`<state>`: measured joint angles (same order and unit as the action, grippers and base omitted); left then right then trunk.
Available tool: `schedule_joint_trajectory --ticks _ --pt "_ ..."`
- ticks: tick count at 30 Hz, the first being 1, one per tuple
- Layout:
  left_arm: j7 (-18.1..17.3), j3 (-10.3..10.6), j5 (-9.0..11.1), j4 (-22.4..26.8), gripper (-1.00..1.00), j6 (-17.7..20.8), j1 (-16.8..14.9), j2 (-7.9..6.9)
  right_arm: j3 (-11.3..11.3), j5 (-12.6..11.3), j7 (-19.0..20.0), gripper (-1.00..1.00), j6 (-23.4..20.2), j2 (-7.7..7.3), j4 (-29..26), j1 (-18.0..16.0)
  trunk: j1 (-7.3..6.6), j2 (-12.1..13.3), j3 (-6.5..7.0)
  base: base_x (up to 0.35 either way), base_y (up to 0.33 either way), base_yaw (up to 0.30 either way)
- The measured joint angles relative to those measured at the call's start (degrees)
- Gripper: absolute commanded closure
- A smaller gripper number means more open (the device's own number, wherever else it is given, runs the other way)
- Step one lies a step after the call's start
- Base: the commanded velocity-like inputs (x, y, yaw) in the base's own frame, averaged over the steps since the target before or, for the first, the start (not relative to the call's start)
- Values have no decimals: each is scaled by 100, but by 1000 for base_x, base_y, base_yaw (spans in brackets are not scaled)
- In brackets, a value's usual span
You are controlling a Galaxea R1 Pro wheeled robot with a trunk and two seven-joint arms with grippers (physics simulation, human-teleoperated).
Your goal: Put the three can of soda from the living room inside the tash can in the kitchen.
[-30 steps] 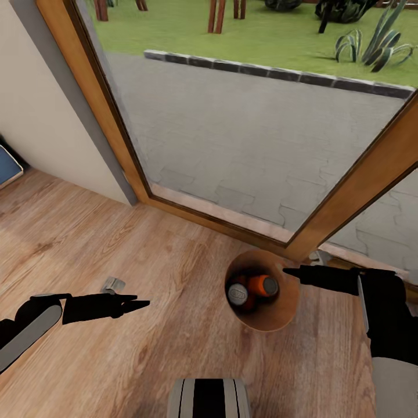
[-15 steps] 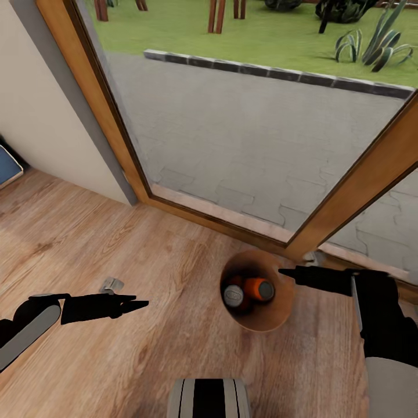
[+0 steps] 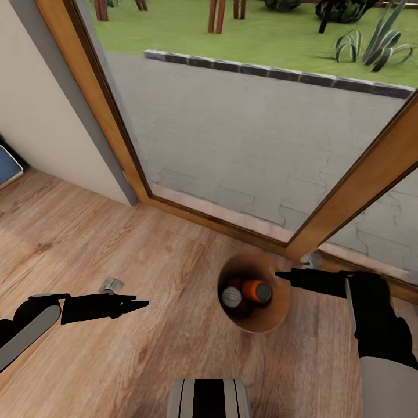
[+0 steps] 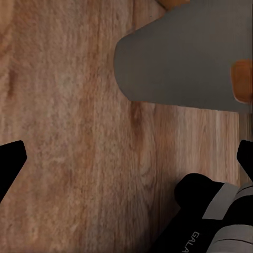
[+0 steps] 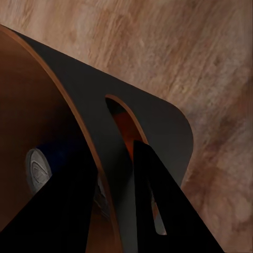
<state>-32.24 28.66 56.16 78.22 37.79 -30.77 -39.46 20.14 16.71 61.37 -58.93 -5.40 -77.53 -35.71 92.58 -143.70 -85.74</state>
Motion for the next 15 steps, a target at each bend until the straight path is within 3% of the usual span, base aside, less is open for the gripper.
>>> schedule_joint_trajectory --ticks 2,6,10,15 --pt "0 -1 0 1 -100 0 1 0 2 81 -17 100 59 50 45 -1 0 0 0 0 0 0" --pt "-1 0 0 -3 -100 0 0 0 -1 -64 -108 100 -45 141 85 2 0 0 0 0 0 0" --pt "0 -1 4 -5 -100 0 1 -1 2 67 -212 100 52 163 98 -1 0 0 0 0 0 0" --pt "-1 -1 0 -5 -100 0 1 0 0 -27 -223 100 -2 170 99 -1 0 0 0 0 0 0"
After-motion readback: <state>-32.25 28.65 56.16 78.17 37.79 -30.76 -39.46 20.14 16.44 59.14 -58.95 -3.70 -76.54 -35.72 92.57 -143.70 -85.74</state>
